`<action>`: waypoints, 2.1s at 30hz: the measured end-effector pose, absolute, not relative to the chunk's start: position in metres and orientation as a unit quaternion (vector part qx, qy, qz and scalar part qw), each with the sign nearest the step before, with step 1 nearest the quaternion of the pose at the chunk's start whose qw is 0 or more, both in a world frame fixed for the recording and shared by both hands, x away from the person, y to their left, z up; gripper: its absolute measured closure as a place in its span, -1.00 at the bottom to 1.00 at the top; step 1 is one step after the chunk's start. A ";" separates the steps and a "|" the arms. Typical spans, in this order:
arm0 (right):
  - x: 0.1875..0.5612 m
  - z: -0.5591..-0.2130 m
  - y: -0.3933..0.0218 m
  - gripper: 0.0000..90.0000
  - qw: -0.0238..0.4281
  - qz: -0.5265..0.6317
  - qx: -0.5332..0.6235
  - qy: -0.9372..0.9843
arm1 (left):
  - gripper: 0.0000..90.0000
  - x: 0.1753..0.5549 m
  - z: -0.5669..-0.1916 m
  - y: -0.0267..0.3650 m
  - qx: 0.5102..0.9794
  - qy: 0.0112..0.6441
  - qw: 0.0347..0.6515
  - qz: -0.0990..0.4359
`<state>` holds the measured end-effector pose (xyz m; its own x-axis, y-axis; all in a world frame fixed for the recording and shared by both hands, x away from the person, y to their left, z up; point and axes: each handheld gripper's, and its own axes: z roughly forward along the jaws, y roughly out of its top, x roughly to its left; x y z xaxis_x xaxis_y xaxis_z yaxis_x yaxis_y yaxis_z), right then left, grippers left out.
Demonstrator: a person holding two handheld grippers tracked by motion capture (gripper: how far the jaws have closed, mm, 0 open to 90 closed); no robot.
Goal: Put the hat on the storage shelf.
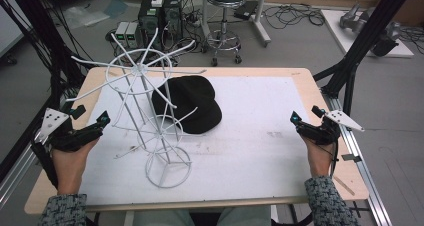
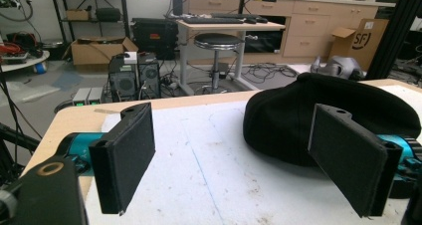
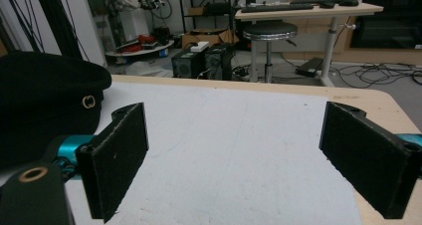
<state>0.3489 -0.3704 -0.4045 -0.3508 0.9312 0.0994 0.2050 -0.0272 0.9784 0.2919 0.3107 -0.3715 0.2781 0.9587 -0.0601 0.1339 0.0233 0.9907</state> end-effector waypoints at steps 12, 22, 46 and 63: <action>0.358 -0.372 -0.355 -0.75 0.341 0.567 0.447 0.602 | -0.58 0.292 -0.370 0.312 0.584 0.465 0.550 0.375; 0.388 -0.333 -0.305 -0.75 0.356 0.582 0.399 0.613 | -0.58 0.296 -0.371 0.312 0.580 0.466 0.556 0.371; 0.462 -0.285 -0.148 -0.75 0.318 0.643 0.278 0.638 | -0.58 0.296 -0.373 0.315 0.577 0.459 0.571 0.362; 0.481 -0.380 -0.060 -0.75 0.236 0.572 0.276 0.735 | -0.58 0.296 -0.374 0.315 0.578 0.457 0.575 0.356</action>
